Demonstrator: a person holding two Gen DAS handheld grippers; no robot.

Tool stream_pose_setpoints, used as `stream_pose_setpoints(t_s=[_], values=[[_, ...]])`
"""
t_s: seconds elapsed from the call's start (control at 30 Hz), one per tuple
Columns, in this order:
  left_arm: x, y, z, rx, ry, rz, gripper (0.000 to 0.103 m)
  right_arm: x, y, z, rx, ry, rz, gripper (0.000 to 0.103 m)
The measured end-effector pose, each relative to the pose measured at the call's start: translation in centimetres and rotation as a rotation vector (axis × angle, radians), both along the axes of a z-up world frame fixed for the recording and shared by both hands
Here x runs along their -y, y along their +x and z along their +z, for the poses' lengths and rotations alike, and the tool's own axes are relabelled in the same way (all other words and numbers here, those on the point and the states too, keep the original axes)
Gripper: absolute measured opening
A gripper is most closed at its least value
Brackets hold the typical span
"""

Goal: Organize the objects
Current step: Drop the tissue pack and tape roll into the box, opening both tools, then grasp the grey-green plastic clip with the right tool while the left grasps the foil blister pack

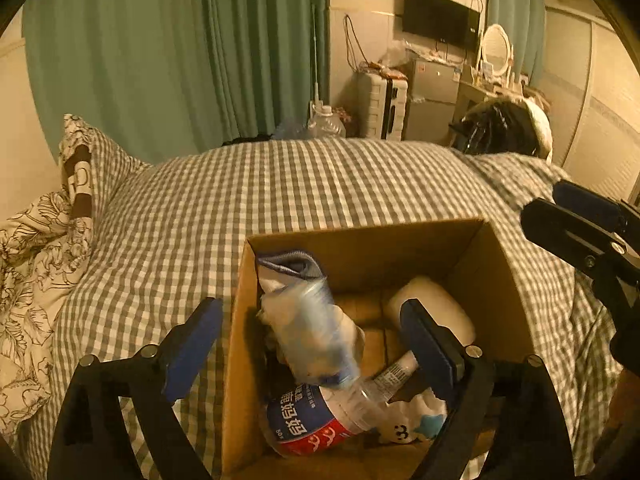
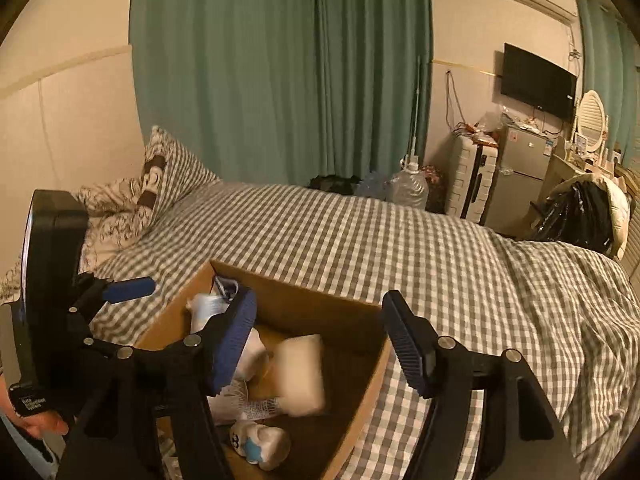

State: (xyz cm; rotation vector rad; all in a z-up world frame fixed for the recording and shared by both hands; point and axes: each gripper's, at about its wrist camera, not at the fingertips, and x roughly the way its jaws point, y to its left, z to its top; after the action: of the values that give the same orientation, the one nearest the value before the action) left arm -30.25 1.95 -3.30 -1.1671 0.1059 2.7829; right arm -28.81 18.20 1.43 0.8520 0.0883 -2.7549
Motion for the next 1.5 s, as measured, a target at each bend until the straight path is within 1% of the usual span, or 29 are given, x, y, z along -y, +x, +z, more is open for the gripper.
stream_pose_setpoints(t_s=[0.13, 0.2, 0.23, 0.37, 0.5, 0.63, 0.7, 0.77, 0.83, 0.9, 1.0, 1.17, 1.23, 1.3, 1.37, 1.5], values=[[0.4, 2.1, 2.5, -0.040, -0.011, 0.026, 0.099, -0.6, 1.9, 2.3, -0.033, 0.006, -0.004, 0.069], [0.6, 3.6, 4.0, -0.065, -0.027, 0.037, 0.102, -0.6, 3.4, 3.8, -0.062, 0.024, 0.003, 0.073], [0.6, 4.5, 4.8, -0.077, -0.035, 0.040, 0.103, -0.7, 4.3, 4.6, -0.076, 0.033, 0.007, 0.076], [0.8, 7.5, 7.7, -0.121, -0.040, 0.040, 0.103, -1.2, 8.0, 8.1, -0.139, 0.047, -0.006, 0.086], [1.2, 10.8, 10.2, -0.160, -0.040, 0.052, 0.103, -1.8, 11.1, 10.8, -0.175, 0.042, -0.023, 0.088], [2.0, 13.8, 11.3, -0.176, -0.025, 0.062, 0.103, -2.3, 14.6, 12.7, -0.195, 0.035, -0.021, 0.088], [2.5, 15.5, 11.3, -0.182, -0.019, 0.068, 0.103, -2.4, 15.9, 13.0, -0.203, 0.041, -0.024, 0.089], [2.9, 16.9, 10.7, -0.174, -0.015, 0.072, 0.103, -2.2, 17.4, 12.8, -0.201, 0.054, -0.025, 0.089], [3.5, 18.4, 9.6, -0.152, -0.008, 0.068, 0.103, -1.7, 18.3, 12.0, -0.189, 0.065, -0.016, 0.090], [4.2, 19.8, 8.0, -0.129, -0.005, 0.086, 0.103, -1.3, 19.3, 10.8, -0.170, 0.078, -0.007, 0.090], [5.1, 21.6, 5.0, -0.091, -0.006, 0.121, 0.103, -0.7, 20.7, 7.9, -0.130, 0.083, 0.012, 0.090], [5.8, 23.3, 0.2, -0.043, -0.001, 0.164, 0.103, 1.1, 21.1, 0.9, -0.009, 0.088, 0.027, 0.090], [6.1, 23.7, -1.4, -0.028, -0.002, 0.167, 0.103, 1.8, 20.9, -1.8, 0.033, 0.092, 0.050, 0.090], [6.1, 24.0, -3.0, -0.018, -0.015, 0.192, 0.103, 2.7, 20.9, -4.3, 0.077, 0.094, 0.074, 0.090], [6.1, 24.2, -4.4, -0.003, -0.022, 0.192, 0.103, 3.6, 20.8, -6.7, 0.127, 0.100, 0.114, 0.090], [5.8, 24.2, -6.5, 0.024, -0.053, 0.209, 0.103, 4.9, 21.5, -10.9, 0.186, 0.147, 0.158, 0.090]])
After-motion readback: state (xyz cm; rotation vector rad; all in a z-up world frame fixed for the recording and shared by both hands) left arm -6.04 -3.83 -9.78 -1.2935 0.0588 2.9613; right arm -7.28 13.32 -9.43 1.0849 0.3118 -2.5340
